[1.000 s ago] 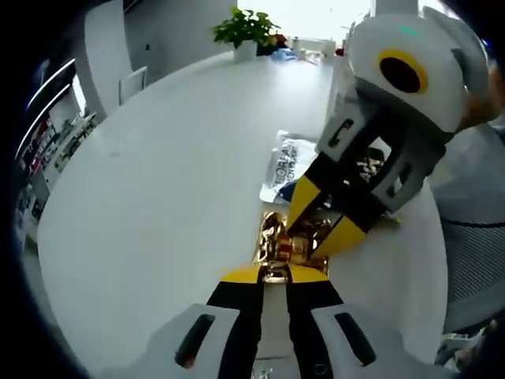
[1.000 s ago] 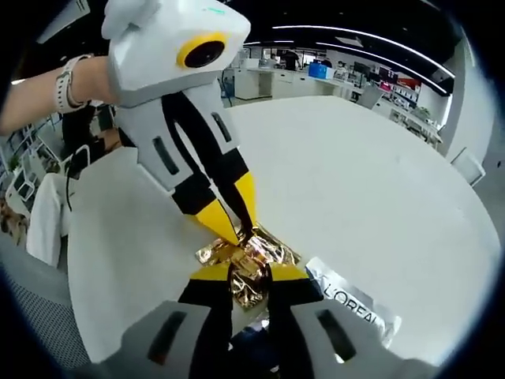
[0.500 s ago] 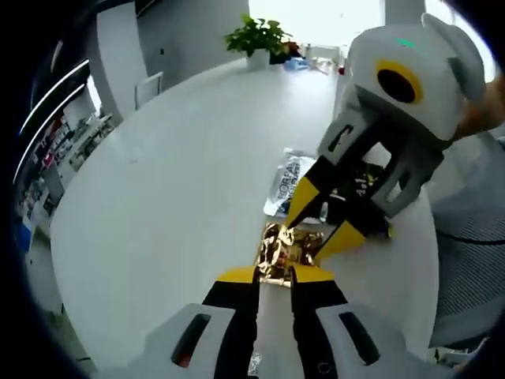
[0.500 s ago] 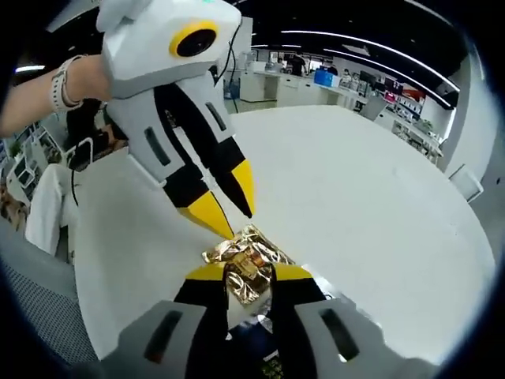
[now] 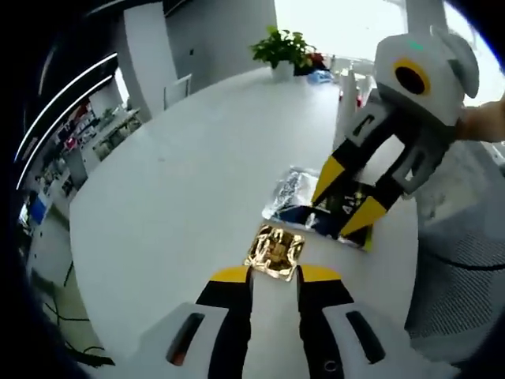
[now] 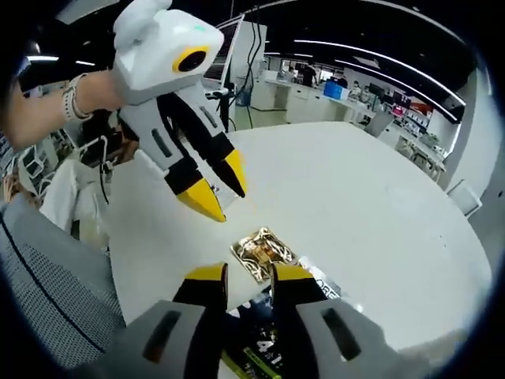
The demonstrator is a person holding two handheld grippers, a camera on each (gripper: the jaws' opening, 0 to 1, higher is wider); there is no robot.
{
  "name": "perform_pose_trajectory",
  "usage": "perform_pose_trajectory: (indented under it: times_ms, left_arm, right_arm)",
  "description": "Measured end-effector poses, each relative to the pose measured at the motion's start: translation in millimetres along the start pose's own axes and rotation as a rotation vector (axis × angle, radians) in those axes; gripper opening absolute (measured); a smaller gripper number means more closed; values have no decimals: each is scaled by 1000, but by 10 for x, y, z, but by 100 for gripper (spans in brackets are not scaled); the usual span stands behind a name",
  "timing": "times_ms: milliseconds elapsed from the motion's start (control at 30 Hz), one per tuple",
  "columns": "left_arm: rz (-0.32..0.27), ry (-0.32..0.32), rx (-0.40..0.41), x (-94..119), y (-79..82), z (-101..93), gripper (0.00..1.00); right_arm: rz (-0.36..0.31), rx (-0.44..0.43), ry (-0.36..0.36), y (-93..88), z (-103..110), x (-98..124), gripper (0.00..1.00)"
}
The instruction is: Arrange the skincare products in the storage area until every visible bottle or jar stands upright without overlapping.
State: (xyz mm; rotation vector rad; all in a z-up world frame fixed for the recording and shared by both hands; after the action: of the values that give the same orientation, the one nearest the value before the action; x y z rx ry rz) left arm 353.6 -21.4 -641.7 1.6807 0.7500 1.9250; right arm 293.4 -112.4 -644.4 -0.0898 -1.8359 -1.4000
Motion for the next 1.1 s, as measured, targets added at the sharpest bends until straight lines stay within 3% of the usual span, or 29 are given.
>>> perform_pose_trajectory:
  times_ms: [167,400,567,900,1100]
  left_arm:
    - [-18,33,32,157,9,-110,28]
    - [-56,85,121,365,12,-187,33]
    - [-84,113,185,549,28,-256,40]
    - [-113,183,178,788,79,-370,57]
    - [-116,223,163,870,62,-458,73]
  right_arm:
    - [-27,2,-26,42,48,274,27]
    - [-36,-3,-80,31,76,633,38]
    - [-48,-58,-127,-18,59,895,48]
    - [-34,-96,-257,-136,-78,1318,73]
    - [-41,-112,-321,-185,-160,1482,85]
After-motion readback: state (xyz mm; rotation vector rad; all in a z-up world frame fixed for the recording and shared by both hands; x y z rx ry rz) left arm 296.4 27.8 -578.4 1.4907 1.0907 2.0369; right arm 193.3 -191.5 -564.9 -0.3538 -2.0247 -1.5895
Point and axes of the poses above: the point that each gripper's makers call its tool centre point, and the gripper's own axes: x roughly backward along the fingers, z roughly to its left, y roughly out of its top, the point moved 4 cm from there along x, roughly backward along the fingers, and after that the axes turned 3 degrees about -x, right-handed, at the moved point
